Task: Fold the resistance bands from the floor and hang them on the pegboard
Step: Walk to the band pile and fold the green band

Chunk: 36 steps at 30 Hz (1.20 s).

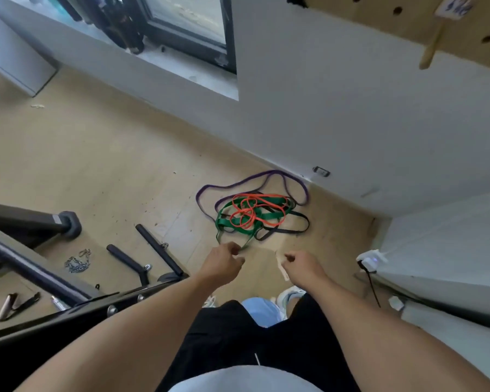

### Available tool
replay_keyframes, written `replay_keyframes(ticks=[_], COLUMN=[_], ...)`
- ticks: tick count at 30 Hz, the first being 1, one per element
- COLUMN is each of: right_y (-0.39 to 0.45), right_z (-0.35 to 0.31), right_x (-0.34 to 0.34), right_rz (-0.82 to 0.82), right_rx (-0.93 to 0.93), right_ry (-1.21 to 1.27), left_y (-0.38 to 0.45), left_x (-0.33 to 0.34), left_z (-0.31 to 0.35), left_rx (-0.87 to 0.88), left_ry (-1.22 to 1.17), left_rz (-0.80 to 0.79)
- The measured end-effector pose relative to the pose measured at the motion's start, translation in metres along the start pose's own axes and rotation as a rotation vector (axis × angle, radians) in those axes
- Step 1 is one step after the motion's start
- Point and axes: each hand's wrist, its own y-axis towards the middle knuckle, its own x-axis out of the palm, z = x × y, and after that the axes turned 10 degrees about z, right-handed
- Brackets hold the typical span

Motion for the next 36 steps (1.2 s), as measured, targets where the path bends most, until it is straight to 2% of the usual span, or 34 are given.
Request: replay_keyframes(ticks=[5, 10, 14, 16, 19, 22, 25, 29, 31, 36], right_y=[0.045, 0.203, 0.327, 0.372, 0.427, 0.461, 0.471, 0.461, 0.452, 0.415], right_z=[-0.007, 0.018, 0.031, 0.038, 0.051, 0.062, 0.073, 0.073, 0.059, 0.018], right_x=[0.087, 0.206, 0.296, 0.338, 0.393, 0.434, 0.461, 0.467, 0.452, 0.38], right_rz=[-0.124, -0.19, -0.162, -0.165, -0.184, -0.187, -0.16, -0.038, 0.0, 0.073], right_rx=[-0.039, -0.067, -0.141, -0.177, -0.217, -0.257, -0.28, -0.334, -0.396, -0.6], right_ry=[0.033, -0.071, -0.21, -0.257, -0.343, -0.469, -0.6, -0.728, -0.694, -0.413], left_y=[0.057, 0.174, 0.274, 0.31, 0.338, 0.354, 0.362, 0.355, 0.344, 0.32], left_x=[0.032, 0.117, 0.173, 0.179, 0.176, 0.169, 0.157, 0.15, 0.15, 0.155], left_z=[-0.06, -0.128, -0.166, -0.18, -0.195, -0.184, -0.171, -0.175, -0.172, -0.171], left_rx=[-0.075, -0.118, -0.074, -0.046, -0.067, 0.014, 0.101, 0.097, 0.117, 0.131], left_ry=[-0.019, -0.028, -0.019, 0.085, 0.366, 0.44, 0.375, 0.366, 0.361, 0.235], left_rz=[0.037, 0.074, 0.035, -0.031, -0.175, -0.105, 0.051, 0.068, 0.118, 0.243])
